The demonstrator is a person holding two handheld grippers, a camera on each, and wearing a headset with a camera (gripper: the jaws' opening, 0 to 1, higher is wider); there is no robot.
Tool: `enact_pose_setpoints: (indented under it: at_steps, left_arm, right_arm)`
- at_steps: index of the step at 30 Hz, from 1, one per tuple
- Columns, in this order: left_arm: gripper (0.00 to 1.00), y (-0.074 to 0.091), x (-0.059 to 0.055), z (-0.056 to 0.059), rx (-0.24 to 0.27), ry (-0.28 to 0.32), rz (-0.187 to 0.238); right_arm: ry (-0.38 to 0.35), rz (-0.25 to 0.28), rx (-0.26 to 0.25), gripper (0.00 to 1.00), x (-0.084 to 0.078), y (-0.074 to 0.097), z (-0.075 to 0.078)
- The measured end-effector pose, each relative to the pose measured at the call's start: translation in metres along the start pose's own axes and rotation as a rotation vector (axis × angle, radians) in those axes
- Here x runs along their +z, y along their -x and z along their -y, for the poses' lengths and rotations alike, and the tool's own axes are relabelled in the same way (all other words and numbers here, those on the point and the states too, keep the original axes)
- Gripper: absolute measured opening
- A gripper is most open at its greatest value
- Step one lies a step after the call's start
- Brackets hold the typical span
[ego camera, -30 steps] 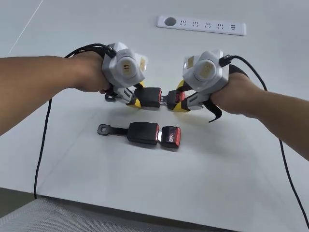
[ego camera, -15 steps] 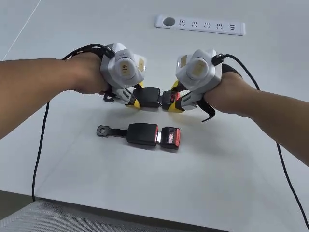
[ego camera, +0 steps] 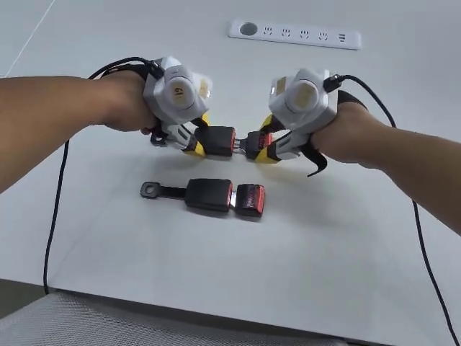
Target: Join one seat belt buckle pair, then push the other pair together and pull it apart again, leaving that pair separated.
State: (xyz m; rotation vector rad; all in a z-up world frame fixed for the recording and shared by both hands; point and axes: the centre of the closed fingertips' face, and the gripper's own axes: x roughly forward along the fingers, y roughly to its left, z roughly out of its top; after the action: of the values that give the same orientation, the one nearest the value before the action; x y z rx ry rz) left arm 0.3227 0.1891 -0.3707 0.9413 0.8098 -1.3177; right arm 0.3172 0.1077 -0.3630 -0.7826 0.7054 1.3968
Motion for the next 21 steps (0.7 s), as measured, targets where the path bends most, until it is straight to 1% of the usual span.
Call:
enact_pose_setpoints:
  at_steps: [3,5,7,8,9,10,11,15,17,19,21]
  left_arm:
    - [0.31,0.0,0.001,0.0,-0.003,-0.002,-0.004]
    - [0.31,0.001,0.002,0.002,0.0,-0.003,-0.009]
    - [0.31,0.001,0.003,0.003,0.002,-0.004,-0.012]
    - [0.31,0.001,0.002,0.002,0.002,-0.006,-0.012]
    - [0.32,0.0,0.002,0.002,0.002,-0.008,-0.013]
    - [0.32,0.0,0.002,0.002,0.002,-0.006,-0.013]
    - [0.32,0.0,0.002,0.002,0.002,-0.005,-0.013]
    - [0.32,0.0,0.002,0.002,0.007,-0.006,-0.015]
    - [0.32,0.0,0.003,0.003,0.012,-0.011,-0.017]
    - [0.32,0.0,0.003,0.003,0.014,-0.022,-0.018]
    - [0.32,0.0,0.003,0.003,0.013,-0.021,-0.021]
  right_arm:
    - [0.002,-0.001,-0.006,0.3,-0.001,0.001,-0.002]
    - [0.0,-0.002,-0.006,0.3,-0.005,0.004,-0.003]
    - [-0.001,-0.015,-0.009,0.3,-0.012,0.009,-0.003]
    - [-0.007,-0.021,-0.01,0.3,-0.015,0.011,-0.004]
    - [0.002,-0.039,-0.013,0.3,-0.021,0.014,-0.005]
    - [-0.014,-0.029,-0.012,0.3,-0.023,0.017,-0.005]
    - [-0.013,-0.028,-0.013,0.31,-0.025,0.018,-0.006]
    - [-0.018,-0.044,-0.026,0.31,-0.04,0.027,-0.007]
    - [-0.014,-0.058,-0.047,0.32,-0.049,0.034,-0.005]
    - [-0.035,-0.066,-0.041,0.32,-0.057,0.04,-0.006]
    - [-0.037,-0.076,-0.047,0.32,-0.064,0.046,-0.006]
